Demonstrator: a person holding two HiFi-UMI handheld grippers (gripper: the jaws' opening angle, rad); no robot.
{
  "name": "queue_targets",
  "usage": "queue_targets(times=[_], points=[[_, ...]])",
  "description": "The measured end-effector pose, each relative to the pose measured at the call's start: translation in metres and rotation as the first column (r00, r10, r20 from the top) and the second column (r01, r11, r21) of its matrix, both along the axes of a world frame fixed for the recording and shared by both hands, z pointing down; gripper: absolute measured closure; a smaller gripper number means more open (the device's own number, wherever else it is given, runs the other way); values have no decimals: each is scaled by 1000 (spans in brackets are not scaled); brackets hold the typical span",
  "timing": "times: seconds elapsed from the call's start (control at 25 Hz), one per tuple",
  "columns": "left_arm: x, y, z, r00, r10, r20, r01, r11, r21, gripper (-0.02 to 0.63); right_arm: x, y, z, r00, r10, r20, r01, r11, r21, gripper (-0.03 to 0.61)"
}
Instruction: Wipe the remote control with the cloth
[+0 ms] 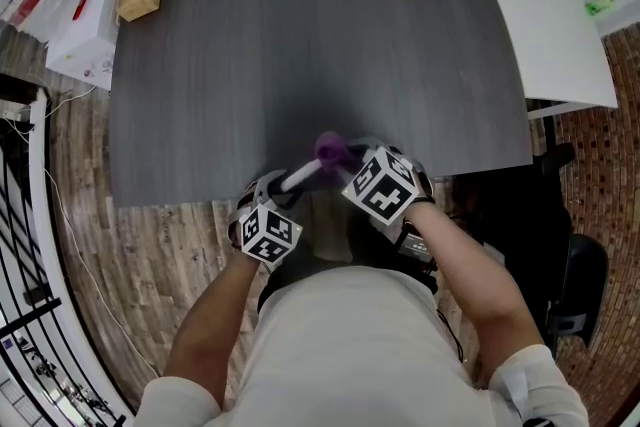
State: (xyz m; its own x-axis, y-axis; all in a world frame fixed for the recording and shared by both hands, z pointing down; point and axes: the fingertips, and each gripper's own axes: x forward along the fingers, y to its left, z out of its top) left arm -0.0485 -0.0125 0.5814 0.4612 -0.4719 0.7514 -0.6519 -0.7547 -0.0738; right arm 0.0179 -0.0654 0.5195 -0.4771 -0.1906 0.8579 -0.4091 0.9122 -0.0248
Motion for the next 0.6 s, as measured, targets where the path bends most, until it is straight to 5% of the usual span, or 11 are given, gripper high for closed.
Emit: queue_targets(times=[0.12, 0.32, 0.6], points=[[1, -2, -4, 1000, 1, -19, -1, 1000, 1, 506, 6, 0, 0, 1000, 27, 7, -27, 1000, -10, 471], [17, -15, -60, 999, 35, -26, -29, 978, 207, 506, 26, -8, 0, 994, 107, 8, -107, 994, -5, 471], [42, -15, -79, 968, 189, 166, -235, 915, 329, 506, 47, -20, -1, 995, 76, -61, -75, 997, 20, 471]])
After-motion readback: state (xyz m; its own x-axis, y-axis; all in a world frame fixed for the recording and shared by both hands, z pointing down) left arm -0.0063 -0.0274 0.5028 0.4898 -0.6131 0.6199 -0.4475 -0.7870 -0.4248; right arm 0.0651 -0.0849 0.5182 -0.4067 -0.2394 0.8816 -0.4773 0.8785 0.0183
